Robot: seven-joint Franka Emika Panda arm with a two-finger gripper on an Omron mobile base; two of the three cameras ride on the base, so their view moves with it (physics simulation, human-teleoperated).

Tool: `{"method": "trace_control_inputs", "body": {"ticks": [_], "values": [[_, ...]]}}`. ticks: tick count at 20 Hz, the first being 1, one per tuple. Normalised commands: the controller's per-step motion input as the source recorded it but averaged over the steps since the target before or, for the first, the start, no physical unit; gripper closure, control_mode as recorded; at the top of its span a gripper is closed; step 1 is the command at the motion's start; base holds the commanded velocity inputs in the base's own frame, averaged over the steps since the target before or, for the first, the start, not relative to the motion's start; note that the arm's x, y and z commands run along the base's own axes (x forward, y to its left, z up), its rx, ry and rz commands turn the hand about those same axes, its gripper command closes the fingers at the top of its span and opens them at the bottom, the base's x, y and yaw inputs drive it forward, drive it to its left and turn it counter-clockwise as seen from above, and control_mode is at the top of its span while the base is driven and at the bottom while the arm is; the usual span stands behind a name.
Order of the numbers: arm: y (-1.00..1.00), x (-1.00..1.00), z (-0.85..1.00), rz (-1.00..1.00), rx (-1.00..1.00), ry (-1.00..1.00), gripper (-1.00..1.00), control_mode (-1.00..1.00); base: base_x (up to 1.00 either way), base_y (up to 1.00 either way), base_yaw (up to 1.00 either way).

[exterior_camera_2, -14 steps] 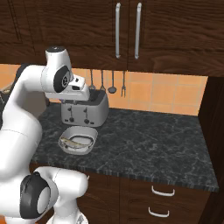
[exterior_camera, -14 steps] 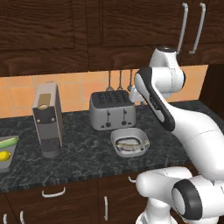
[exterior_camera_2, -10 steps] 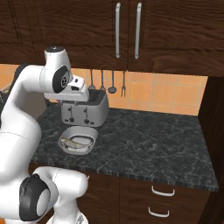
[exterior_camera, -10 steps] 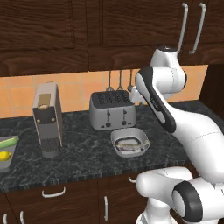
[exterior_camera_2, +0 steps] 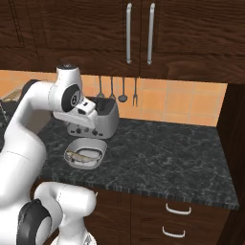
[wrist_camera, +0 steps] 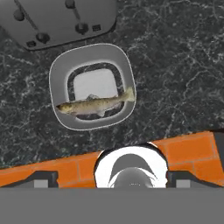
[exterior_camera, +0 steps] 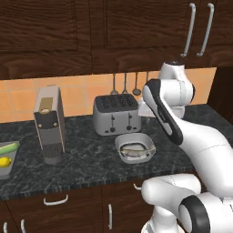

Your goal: Take the meat container that has the fish and place it on the second highest rack of the freezer. Then take the vegetable container that has the corn and lemon and place it on the highest rack of the freezer.

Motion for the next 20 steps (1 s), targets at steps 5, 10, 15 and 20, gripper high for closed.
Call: {"method": "trace_control_inputs", "body": {"ticks": [5,10,15,20], "values": [[-0.04,0.0,-0.83,-0.31,0.06,0.21,-1.0,-1.0,0.0,0.0,0.0],[0.0,0.0,-0.79,-0.32,-0.01,0.0,-1.0,-1.0,0.0,0.0,0.0],[0.02,0.0,-0.63,-0.29,-0.07,0.0,-1.0,-1.0,0.0,0.0,0.0],[0.02,0.0,-0.38,-0.2,-0.04,-0.02,-1.0,-1.0,0.0,0.0,0.0]]}}
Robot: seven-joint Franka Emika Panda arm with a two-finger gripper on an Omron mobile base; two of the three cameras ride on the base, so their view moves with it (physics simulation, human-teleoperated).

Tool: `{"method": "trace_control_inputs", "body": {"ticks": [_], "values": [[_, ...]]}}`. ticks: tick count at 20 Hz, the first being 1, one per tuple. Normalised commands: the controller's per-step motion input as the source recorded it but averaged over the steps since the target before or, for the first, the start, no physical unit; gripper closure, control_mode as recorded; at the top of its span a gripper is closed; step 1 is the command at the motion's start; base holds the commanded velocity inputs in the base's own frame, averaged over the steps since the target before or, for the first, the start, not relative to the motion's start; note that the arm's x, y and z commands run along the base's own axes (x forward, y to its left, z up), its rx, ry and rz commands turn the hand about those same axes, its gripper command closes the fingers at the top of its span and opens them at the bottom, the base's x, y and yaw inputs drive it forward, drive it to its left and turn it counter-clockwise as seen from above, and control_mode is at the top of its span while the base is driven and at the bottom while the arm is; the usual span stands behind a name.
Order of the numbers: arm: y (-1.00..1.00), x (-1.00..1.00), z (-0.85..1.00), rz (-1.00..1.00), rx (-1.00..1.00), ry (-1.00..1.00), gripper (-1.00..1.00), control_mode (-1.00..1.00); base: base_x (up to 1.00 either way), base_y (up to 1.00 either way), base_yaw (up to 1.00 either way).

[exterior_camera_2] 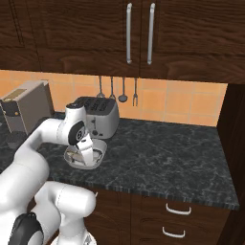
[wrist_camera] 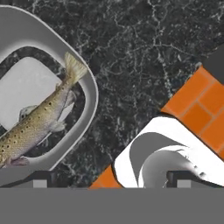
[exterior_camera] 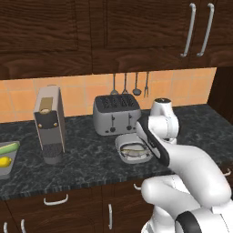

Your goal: Take the meat container that has the fish and place it on the second highest rack of the freezer. Then take the vegetable container that has the corn and lemon and place it on the highest rack of the freezer.

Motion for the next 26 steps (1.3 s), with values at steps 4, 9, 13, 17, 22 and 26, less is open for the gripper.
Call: {"method": "trace_control_inputs", "body": {"ticks": [4,9,13,17,22,26], "values": [[0.0,0.0,-0.21,-0.08,0.0,-0.05,-1.0,-1.0,0.0,0.0,0.0],[0.0,0.0,-0.41,-0.04,0.0,-0.05,-1.0,-1.0,0.0,0.0,0.0],[0.0,0.23,-0.33,-0.02,0.0,0.0,-1.0,-1.0,0.0,0.0,0.0],[0.0,0.24,-0.26,-0.02,0.0,-0.01,-1.0,-1.0,0.0,0.0,0.0],[0.0,0.44,-0.18,-0.03,0.02,0.0,-1.0,-1.0,0.0,0.0,0.0],[0.0,0.03,-0.49,-0.02,0.0,0.0,-1.0,-1.0,0.0,0.0,0.0]]}}
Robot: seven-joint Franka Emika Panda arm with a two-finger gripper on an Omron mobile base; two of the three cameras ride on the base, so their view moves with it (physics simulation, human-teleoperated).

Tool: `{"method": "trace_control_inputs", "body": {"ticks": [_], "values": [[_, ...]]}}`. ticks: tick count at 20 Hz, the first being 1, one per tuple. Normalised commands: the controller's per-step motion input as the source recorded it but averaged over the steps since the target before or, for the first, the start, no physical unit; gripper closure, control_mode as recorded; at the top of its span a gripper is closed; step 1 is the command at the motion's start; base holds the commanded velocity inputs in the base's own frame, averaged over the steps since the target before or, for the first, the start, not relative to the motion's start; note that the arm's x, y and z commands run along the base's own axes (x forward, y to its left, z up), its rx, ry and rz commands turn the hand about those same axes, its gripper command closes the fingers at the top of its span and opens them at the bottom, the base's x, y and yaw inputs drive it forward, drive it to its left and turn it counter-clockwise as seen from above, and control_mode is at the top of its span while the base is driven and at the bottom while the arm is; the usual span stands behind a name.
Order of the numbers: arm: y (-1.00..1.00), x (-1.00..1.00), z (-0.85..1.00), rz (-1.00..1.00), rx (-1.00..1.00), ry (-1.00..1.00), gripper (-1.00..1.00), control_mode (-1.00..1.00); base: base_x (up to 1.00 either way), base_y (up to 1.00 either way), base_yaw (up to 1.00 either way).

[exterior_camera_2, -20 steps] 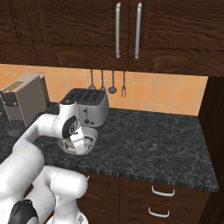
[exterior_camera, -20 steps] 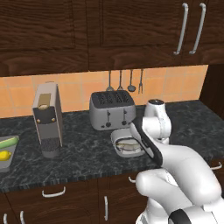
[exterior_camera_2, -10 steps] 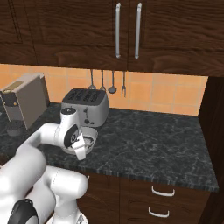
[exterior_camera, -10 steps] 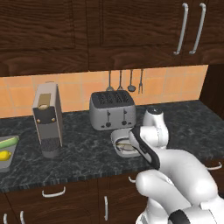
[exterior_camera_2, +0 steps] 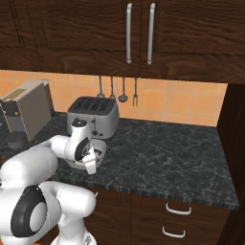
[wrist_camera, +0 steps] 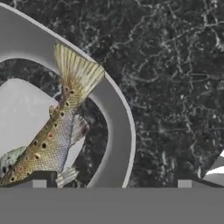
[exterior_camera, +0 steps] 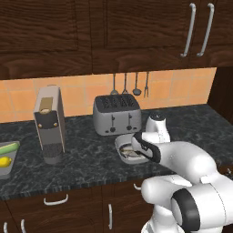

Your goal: Take the meat container that has the fish and place it on the second highest rack of the freezer. Then take the vegetable container that has the corn and lemon and place it on the highest rack of the freezer.

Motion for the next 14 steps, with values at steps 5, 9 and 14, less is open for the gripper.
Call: {"method": "trace_control_inputs", "body": {"ticks": [5,9,14], "values": [[0.01,0.0,-0.56,-0.03,0.0,0.0,-1.0,-1.0,0.0,0.0,0.0],[0.03,0.0,-0.5,-0.03,0.0,0.0,1.0,-1.0,0.0,0.0,0.0],[0.0,0.0,-0.36,-0.03,0.0,0.0,1.0,-1.0,0.0,0.0,0.0]]}}
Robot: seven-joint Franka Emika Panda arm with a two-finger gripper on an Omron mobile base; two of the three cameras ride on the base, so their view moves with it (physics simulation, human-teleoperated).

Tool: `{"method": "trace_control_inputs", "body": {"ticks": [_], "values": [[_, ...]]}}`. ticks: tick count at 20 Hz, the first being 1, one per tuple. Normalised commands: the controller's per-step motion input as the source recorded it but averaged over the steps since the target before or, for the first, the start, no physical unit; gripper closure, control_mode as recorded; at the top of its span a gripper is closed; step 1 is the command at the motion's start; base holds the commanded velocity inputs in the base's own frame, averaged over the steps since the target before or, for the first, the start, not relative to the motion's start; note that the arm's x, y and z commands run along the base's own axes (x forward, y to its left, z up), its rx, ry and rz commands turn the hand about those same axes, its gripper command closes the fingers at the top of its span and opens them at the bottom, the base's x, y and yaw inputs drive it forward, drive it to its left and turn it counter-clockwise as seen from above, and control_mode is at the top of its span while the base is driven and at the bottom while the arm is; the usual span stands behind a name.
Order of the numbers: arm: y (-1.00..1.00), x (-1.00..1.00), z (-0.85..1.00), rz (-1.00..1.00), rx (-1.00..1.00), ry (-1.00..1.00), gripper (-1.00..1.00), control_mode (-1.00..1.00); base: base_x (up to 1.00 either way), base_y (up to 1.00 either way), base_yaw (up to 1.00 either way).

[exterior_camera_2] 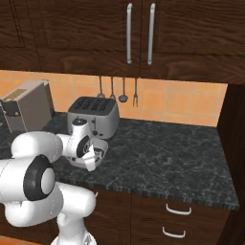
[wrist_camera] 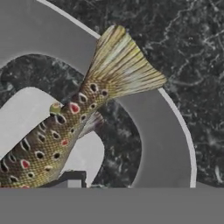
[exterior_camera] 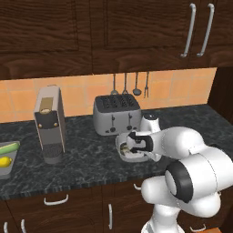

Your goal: Take the meat container that has the fish and place it on the second highest rack of the freezer. Then take the vegetable container that has the corn and lemon and place it on the highest rack of the freezer.

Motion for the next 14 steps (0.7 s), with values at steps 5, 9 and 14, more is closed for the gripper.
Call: {"method": "trace_control_inputs", "body": {"ticks": [5,9,14], "values": [[-0.02,-0.13,-0.05,-0.04,0.0,0.0,1.0,-1.0,0.0,0.0,0.0],[-0.24,-0.39,0.13,-0.05,0.02,-0.02,1.0,-1.0,0.0,0.0,0.0],[-0.25,-0.14,0.2,-0.01,0.02,0.0,1.0,-1.0,0.0,0.0,0.0]]}}
